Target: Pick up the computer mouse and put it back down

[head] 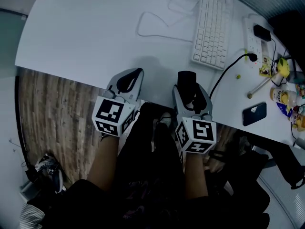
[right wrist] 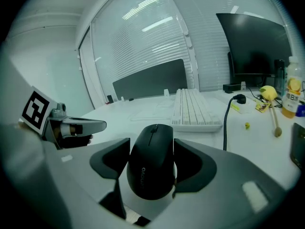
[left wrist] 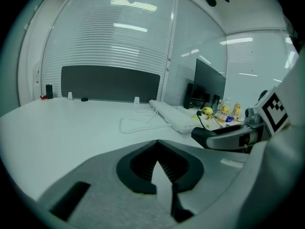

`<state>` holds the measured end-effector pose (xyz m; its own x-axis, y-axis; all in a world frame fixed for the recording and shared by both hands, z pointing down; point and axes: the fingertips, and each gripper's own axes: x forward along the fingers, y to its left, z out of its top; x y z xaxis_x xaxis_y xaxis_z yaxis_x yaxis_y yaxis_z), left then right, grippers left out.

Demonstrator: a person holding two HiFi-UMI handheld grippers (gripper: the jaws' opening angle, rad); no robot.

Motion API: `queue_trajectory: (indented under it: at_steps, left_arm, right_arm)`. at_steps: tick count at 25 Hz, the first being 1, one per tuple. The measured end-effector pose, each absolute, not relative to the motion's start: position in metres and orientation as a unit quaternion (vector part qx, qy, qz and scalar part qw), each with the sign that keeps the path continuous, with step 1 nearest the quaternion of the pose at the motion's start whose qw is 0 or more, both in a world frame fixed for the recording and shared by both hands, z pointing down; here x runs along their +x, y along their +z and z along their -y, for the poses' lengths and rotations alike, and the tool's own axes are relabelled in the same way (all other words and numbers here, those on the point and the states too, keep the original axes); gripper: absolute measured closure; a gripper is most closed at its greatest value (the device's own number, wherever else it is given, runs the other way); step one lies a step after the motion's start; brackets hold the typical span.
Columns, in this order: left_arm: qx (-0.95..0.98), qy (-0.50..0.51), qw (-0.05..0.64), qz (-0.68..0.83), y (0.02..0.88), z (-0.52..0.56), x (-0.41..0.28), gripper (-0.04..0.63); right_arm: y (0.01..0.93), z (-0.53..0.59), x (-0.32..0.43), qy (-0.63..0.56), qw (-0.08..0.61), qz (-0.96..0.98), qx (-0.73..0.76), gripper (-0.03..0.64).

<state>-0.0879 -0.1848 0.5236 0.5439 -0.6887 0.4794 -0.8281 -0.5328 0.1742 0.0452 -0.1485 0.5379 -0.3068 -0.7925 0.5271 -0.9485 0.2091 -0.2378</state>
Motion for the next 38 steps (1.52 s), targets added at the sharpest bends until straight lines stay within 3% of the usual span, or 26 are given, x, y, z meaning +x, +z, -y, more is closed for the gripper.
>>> queue_trajectory:
  at_steps: [38]
  left_arm:
    - [0.854, 0.191, 0.222, 0.430, 0.552, 0.198, -0.085, 0.594]
  right_arm:
    - [0.586, 0.152, 0.046, 0.316, 0.223, 0.730, 0.564, 0.314]
